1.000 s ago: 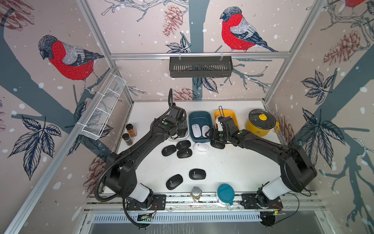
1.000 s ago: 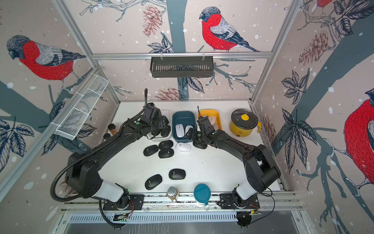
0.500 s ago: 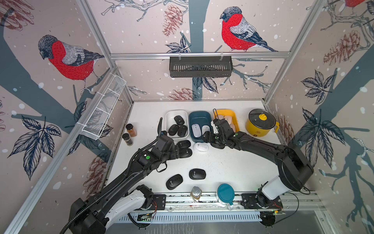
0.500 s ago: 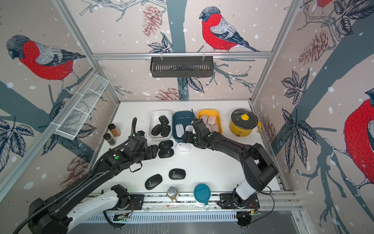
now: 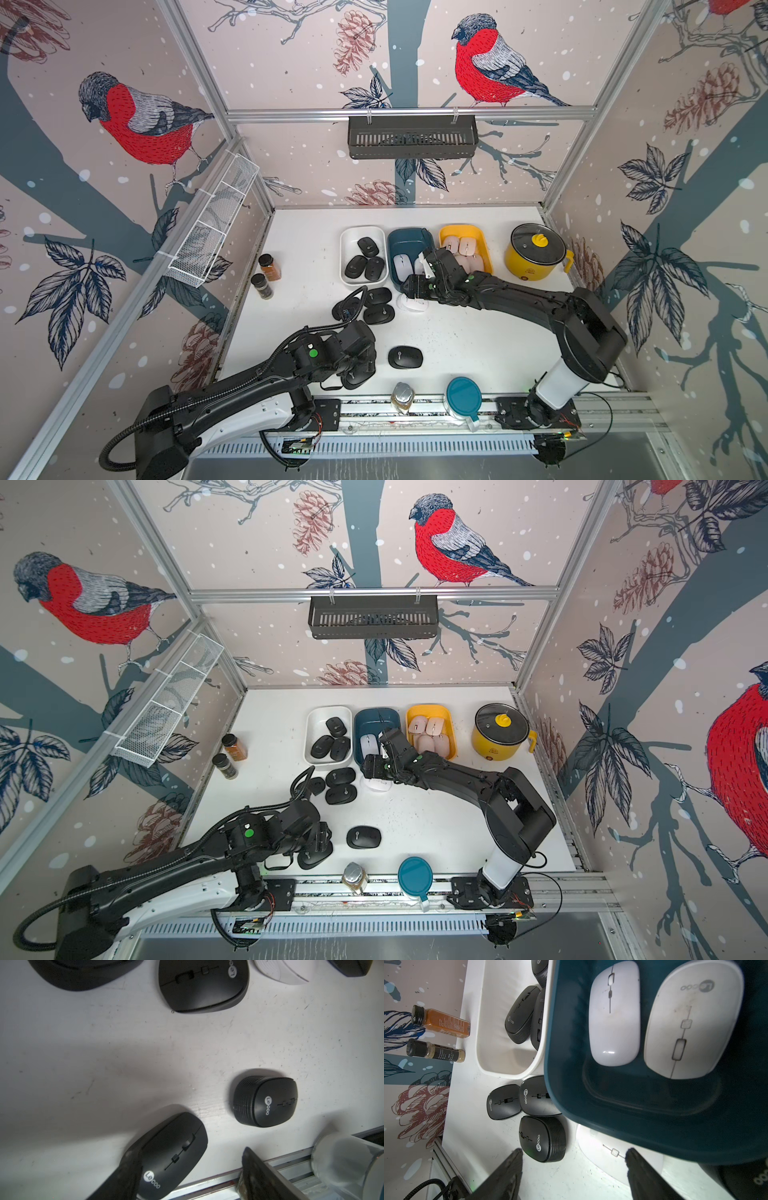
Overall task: Place the mice by color into the storage box
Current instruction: Pick up the mouse from the center of the board.
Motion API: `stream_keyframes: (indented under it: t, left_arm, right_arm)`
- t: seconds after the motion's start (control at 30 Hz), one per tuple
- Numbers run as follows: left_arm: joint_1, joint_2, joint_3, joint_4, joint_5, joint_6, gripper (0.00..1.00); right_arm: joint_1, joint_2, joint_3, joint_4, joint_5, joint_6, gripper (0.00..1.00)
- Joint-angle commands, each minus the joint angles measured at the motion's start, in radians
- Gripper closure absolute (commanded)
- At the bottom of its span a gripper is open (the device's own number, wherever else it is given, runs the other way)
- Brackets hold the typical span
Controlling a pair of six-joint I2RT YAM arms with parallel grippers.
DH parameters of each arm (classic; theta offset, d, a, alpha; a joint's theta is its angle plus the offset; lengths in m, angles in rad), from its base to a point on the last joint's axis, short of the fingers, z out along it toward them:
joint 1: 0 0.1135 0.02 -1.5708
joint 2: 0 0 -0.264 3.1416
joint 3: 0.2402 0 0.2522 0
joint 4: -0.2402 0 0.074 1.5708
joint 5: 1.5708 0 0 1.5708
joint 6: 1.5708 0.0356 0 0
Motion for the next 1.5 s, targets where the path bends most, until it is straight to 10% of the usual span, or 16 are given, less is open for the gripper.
stream_keyframes:
  t: [0.0, 1.47]
  left_arm:
    - [-0.012, -0.003, -0.021, -0.027, -0.044, -0.088, 0.26]
    - [-0.251, 0.187, -0.002, -0.128, -0.084, -0.176, 0.10]
  right_arm:
    - [0.010, 0.012, 0.012, 0.027, -0.002, 0.017, 0.21]
    - [0.067, 0.071, -0.023, 0.112, -0.106, 0.049, 0.21]
